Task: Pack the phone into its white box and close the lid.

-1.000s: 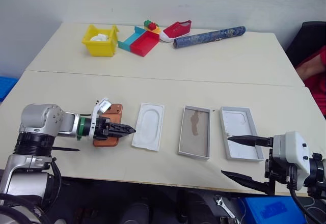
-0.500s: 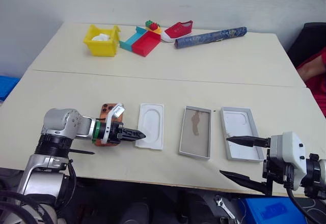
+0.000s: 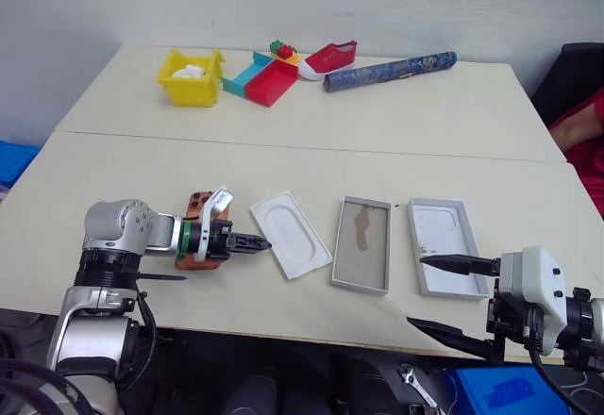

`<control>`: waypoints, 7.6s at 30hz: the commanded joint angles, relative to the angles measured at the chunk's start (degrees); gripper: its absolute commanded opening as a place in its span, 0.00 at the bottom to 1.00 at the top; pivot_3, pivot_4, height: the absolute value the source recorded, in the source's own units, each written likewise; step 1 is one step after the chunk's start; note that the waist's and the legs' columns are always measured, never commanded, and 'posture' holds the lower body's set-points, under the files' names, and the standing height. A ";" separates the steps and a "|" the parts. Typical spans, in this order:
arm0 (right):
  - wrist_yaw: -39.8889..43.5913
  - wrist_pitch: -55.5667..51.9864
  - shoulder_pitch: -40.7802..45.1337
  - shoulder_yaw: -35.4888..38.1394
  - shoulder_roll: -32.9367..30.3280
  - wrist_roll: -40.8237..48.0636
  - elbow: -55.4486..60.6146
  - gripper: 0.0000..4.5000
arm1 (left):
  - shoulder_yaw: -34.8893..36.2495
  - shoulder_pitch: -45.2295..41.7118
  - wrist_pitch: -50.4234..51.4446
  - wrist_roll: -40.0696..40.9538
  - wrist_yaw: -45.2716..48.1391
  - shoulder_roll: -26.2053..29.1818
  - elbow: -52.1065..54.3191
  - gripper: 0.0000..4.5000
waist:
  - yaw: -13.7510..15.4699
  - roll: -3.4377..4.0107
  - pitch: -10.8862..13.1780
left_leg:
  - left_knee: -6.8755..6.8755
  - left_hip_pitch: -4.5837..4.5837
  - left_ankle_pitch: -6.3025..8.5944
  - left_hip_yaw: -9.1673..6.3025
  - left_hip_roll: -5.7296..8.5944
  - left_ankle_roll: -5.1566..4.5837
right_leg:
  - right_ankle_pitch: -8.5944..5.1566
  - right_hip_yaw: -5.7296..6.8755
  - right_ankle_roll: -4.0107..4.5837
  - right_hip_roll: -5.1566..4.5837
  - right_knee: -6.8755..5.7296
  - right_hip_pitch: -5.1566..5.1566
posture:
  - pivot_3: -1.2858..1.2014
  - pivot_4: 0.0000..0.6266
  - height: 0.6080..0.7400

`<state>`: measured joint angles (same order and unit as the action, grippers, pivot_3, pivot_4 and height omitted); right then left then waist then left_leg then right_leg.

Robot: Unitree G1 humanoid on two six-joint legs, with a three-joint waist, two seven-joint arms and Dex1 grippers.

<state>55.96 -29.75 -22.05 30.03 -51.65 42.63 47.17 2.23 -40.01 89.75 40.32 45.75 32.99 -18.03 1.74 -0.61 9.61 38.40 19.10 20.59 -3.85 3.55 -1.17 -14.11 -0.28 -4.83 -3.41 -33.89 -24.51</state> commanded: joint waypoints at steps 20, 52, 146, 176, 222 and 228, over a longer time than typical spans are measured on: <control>-1.18 0.86 3.81 -2.71 0.14 -1.25 0.19 1.00 | 1.35 5.21 2.75 32.14 -37.67 -1.28 5.69 0.27 | 0.17 -0.19 0.08 | -0.05 0.11 0.01 -0.10 0.02 0.02 | 0.00 0.01 0.00 0.00 0.03 -0.08 | 0.52 0.24 1.00; -5.75 2.88 16.33 -26.84 -0.87 -20.07 -6.93 1.00 | -0.75 1.62 2.75 44.19 -23.13 15.70 4.18 0.00 | -0.44 -0.25 0.05 | 0.21 0.07 -0.08 -0.16 0.10 0.28 | -0.04 0.12 0.07 0.01 -0.20 -0.08 | 0.52 0.24 1.00; -10.34 -1.56 -1.64 -2.65 1.63 0.19 5.13 1.00 | -24.05 -13.31 -13.92 7.36 12.80 -2.86 12.72 0.99 | -0.34 -0.61 0.02 | -0.18 0.10 -0.30 -0.25 0.17 0.20 | 0.01 0.08 -0.02 -0.07 0.03 -0.08 | 0.52 0.24 1.00; -10.35 -7.23 41.38 -52.98 1.68 -33.41 -25.14 0.00 | -12.37 3.32 -56.10 -12.19 20.72 5.11 23.84 0.01 | -0.23 -0.44 0.07 | 0.64 1.19 -0.20 -0.22 0.19 -0.13 | 0.09 0.16 -0.08 -0.08 -0.07 -0.92 | 0.52 0.24 1.00; -1.26 8.51 66.76 -65.43 38.78 -40.99 -57.67 0.00 | -11.15 4.28 -20.50 -16.03 19.38 19.45 -9.94 1.00 | -0.36 0.28 -0.19 | 0.67 1.01 -0.33 -0.30 0.86 -0.42 | 0.06 0.10 -0.01 -0.55 -1.15 -1.04 | 0.52 0.24 1.00; -4.03 11.17 68.99 -64.71 42.22 -45.22 -65.75 0.00 | -13.33 3.28 -19.68 -18.86 16.58 13.15 -10.81 1.00 | -0.34 1.10 -0.93 | 0.57 0.66 -0.46 -0.34 1.35 -0.62 | 0.06 0.07 -0.03 -0.77 -1.32 -0.89 | 0.52 0.24 1.00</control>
<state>52.57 -20.02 45.62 -35.67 -10.28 -1.58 -18.09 -5.53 -39.42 68.16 22.47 63.72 50.03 -27.46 1.41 0.49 8.68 38.86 19.52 20.10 -4.18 5.00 -1.86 -14.05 -0.25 -4.86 -4.28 -35.19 -25.17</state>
